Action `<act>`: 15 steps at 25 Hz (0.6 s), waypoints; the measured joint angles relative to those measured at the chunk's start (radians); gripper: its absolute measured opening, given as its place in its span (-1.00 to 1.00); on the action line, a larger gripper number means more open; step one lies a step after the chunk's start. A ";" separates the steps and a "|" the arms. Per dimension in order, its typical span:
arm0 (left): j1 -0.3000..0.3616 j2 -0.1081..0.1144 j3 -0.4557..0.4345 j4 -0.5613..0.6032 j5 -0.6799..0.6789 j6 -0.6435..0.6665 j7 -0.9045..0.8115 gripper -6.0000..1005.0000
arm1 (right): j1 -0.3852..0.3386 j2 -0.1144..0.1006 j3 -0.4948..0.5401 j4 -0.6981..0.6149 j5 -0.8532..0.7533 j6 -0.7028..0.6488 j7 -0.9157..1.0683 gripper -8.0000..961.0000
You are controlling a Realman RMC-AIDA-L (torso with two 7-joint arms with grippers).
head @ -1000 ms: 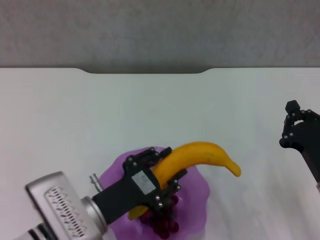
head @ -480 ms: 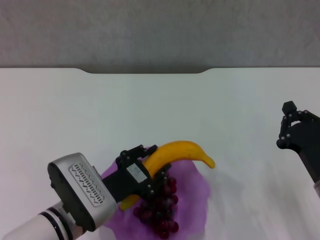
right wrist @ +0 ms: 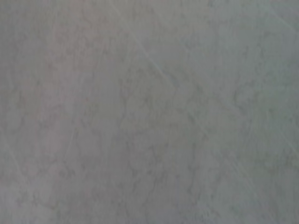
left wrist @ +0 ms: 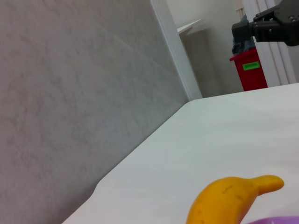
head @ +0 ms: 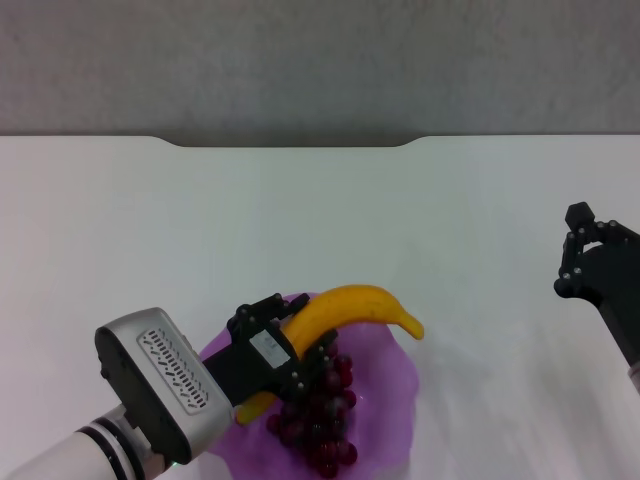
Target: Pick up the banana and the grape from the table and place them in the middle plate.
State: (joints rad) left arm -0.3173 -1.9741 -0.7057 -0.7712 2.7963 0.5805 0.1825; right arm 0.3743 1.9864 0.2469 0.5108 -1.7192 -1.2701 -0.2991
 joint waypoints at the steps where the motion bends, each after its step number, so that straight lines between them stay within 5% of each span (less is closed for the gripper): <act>1: 0.001 0.000 0.000 -0.002 -0.001 0.000 0.000 0.01 | 0.000 0.000 0.000 0.000 0.001 0.000 0.000 -0.96; 11: 0.014 0.002 0.000 -0.031 -0.001 0.000 0.000 0.01 | 0.000 0.000 0.000 -0.002 0.003 0.000 0.000 -0.96; 15: 0.018 0.004 0.000 -0.034 -0.002 0.002 0.000 0.32 | 0.000 0.001 0.000 -0.003 0.004 0.000 0.000 -0.96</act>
State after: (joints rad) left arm -0.2991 -1.9697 -0.7057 -0.8048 2.7948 0.5820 0.1825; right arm 0.3742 1.9874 0.2469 0.5075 -1.7151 -1.2701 -0.2991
